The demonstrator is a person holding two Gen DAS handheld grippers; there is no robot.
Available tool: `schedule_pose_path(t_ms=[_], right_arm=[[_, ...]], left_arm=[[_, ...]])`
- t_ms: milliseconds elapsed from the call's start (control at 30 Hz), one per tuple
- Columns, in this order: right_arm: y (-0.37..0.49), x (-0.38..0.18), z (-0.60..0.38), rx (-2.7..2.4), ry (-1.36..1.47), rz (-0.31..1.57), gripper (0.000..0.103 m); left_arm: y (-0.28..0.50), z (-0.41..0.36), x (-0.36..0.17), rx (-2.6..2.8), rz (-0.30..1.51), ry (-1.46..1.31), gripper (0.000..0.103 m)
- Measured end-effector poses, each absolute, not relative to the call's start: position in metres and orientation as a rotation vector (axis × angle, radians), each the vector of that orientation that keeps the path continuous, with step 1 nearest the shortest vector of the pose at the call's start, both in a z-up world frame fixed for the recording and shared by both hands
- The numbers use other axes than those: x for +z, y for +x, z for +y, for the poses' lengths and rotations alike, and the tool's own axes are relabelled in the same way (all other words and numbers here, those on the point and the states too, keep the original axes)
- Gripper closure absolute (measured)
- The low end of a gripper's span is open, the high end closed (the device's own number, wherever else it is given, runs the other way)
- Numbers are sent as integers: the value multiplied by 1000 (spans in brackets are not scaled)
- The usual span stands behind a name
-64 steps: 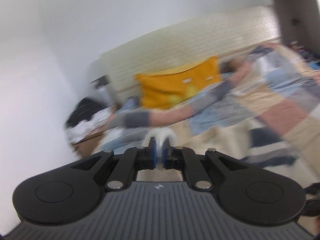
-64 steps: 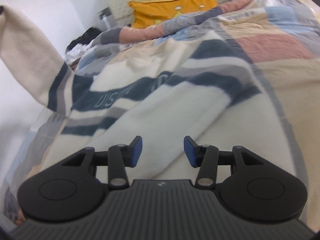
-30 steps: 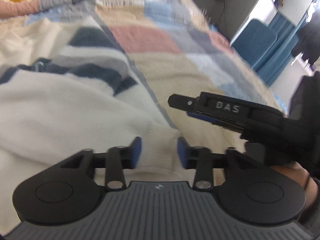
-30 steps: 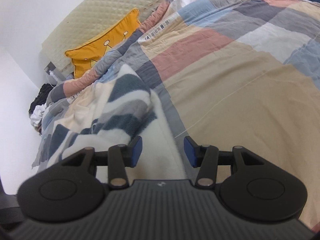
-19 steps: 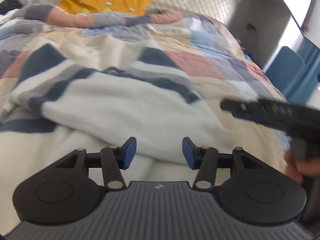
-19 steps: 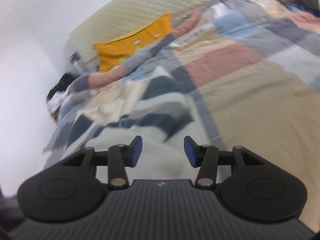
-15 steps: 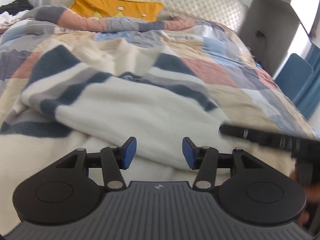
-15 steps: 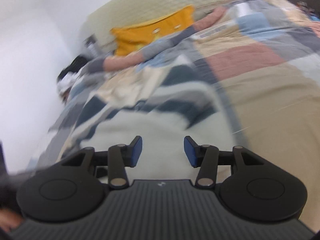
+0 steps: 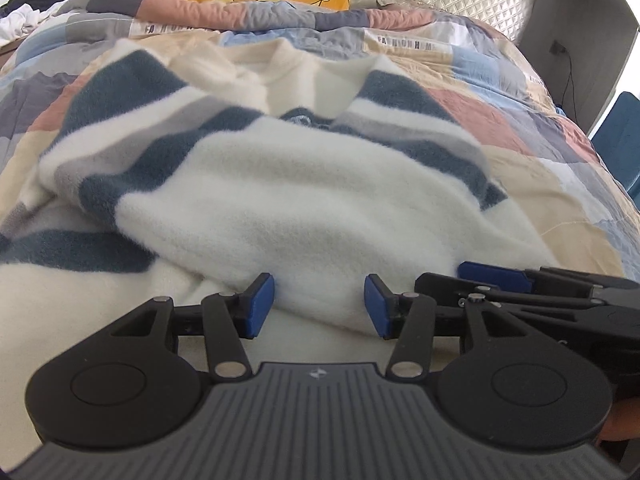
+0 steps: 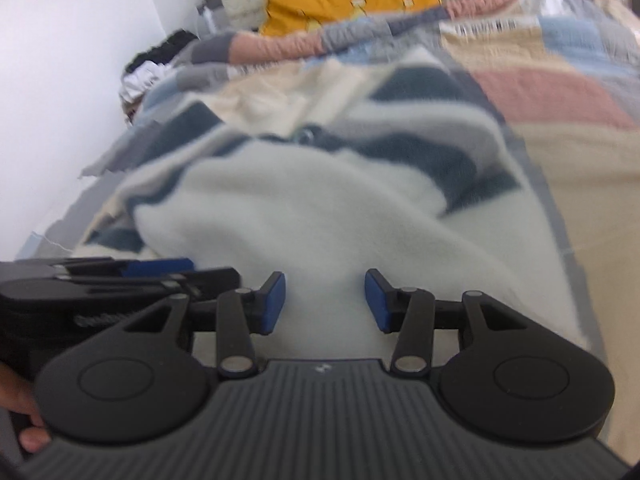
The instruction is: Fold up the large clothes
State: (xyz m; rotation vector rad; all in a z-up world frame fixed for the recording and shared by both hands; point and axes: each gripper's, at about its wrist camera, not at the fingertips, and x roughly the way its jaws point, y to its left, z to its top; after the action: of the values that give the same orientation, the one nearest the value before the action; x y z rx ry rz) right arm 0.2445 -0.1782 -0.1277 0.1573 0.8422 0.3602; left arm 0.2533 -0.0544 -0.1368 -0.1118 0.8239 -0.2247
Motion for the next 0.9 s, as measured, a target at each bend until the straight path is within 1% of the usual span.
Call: schedule_pose_path(t_ms=[233, 367, 500, 600, 700, 800, 833, 867, 900], right_arm=[[246, -137, -183, 364, 199, 848, 57], [244, -134, -183, 361, 206, 840, 57], [235, -123, -187, 338, 226, 845, 56], [219, -111, -194, 324, 241, 830, 56], [201, -100, -204, 281, 244, 829, 55], [182, -86, -226, 220, 350, 814, 53], [175, -83, -234, 200, 378, 806, 49], [168, -81, -242, 172, 394, 796, 44], [163, -82, -248, 137, 403, 792, 41]], left_arm=[[255, -52, -140, -226, 824, -142, 46], [246, -45, -132, -217, 824, -194, 46], [222, -31, -121, -180, 806, -237, 46], [205, -14, -110, -142, 804, -271, 41], [188, 6, -98, -101, 807, -314, 40], [169, 31, -84, -40, 817, -384, 39], [162, 39, -79, -27, 818, -404, 39], [155, 47, -75, -11, 819, -420, 39], [149, 54, -72, 6, 820, -435, 39]])
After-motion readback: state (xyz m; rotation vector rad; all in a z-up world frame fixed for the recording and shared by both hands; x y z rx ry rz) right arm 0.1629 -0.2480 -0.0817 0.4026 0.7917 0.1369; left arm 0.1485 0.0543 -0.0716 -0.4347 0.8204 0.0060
